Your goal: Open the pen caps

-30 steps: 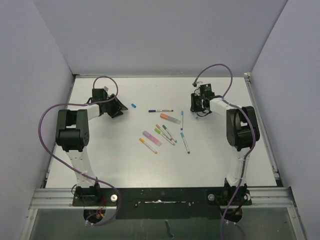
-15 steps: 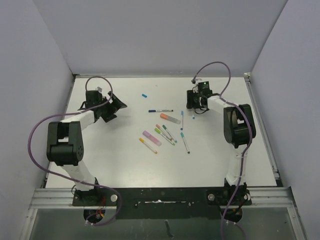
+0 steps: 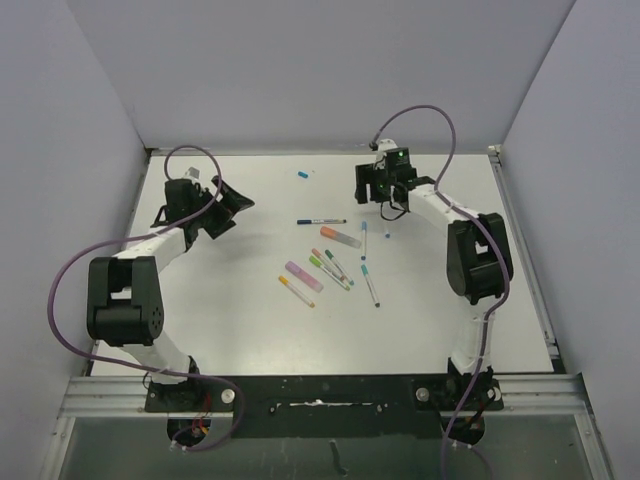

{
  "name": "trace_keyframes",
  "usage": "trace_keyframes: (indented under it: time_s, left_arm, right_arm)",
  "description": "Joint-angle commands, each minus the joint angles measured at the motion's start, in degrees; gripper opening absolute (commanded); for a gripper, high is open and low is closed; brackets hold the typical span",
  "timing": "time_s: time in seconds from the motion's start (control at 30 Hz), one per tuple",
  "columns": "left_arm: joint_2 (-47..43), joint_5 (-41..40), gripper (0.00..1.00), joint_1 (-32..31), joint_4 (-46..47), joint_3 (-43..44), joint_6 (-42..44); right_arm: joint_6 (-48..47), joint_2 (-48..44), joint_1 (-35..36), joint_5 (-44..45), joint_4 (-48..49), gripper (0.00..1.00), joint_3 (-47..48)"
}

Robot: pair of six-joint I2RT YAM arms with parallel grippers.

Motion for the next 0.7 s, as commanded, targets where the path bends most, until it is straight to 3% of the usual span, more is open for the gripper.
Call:
trace_keyframes:
  time_s: [0.0, 0.37, 0.67]
  left_arm:
    - [-4.05, 1.67, 0.98, 0.32, 5.27, -0.87, -1.66]
    - [-3.82, 2.08, 0.98, 0.32, 5.99, -1.68, -2.06]
    - [-4.08, 2.45, 0.98, 0.32, 6.65, -2.19, -2.19]
  right_arm:
    - [-2.10, 0.83, 2.82, -2.82, -0.55, 0.73, 8.08]
    - [-0.64, 6.30, 3.69, -6.72, -0.84, 0.77, 15.47]
    - [-0.43, 14.47, 3.78, -10.34, -1.85, 0.82, 26.99]
